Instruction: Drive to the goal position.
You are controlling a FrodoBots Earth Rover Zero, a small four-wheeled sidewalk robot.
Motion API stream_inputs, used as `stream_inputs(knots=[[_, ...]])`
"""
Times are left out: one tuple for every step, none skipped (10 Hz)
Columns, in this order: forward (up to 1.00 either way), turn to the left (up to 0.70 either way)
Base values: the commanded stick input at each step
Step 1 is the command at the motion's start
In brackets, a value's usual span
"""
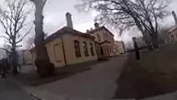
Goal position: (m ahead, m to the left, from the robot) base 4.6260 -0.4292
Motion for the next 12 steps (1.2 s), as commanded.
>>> stream_inputs(knots=[[1.0,0.0],[1.0,0.0],[1.0,0.0],[1.0,0.0],[1.0,0.0],[1.0,0.0],[1.0,-0.07],[1.0,-0.15],[1.0,-0.31],[1.0,-0.4],[1.0,-0.4],[1.0,-0.36]])
